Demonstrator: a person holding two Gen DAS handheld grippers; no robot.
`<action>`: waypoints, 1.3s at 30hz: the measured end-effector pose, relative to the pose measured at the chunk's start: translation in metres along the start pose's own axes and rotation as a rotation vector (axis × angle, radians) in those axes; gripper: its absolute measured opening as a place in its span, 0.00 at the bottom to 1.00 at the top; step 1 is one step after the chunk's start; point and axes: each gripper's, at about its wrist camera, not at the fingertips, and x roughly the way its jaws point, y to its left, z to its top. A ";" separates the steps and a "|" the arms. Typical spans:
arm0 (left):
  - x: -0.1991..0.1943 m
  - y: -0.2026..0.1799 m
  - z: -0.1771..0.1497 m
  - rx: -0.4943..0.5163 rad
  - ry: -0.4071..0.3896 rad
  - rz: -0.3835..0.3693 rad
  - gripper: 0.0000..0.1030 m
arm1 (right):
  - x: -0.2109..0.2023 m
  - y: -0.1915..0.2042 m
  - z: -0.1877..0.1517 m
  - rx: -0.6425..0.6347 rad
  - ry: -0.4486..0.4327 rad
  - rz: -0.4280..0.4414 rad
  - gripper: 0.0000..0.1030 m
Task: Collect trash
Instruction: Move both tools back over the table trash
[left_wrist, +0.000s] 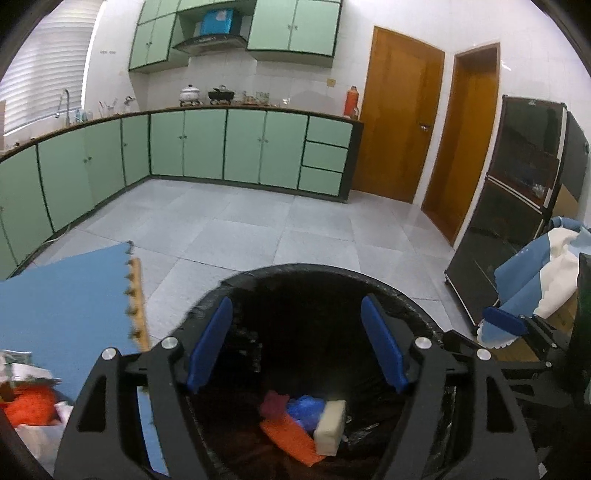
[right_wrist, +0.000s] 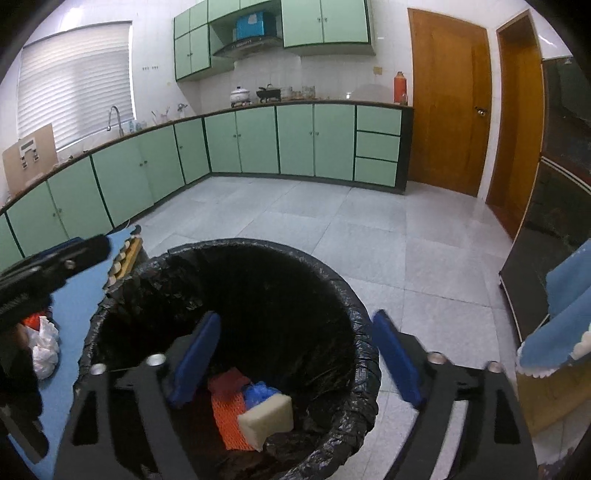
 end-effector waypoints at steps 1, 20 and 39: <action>-0.010 0.005 0.000 0.001 -0.010 0.011 0.70 | -0.004 0.003 0.001 -0.001 -0.008 0.000 0.88; -0.193 0.150 -0.053 -0.160 -0.071 0.418 0.77 | -0.054 0.153 -0.012 -0.056 -0.050 0.245 0.94; -0.206 0.255 -0.137 -0.229 0.089 0.587 0.75 | -0.009 0.262 -0.070 -0.171 0.073 0.367 0.82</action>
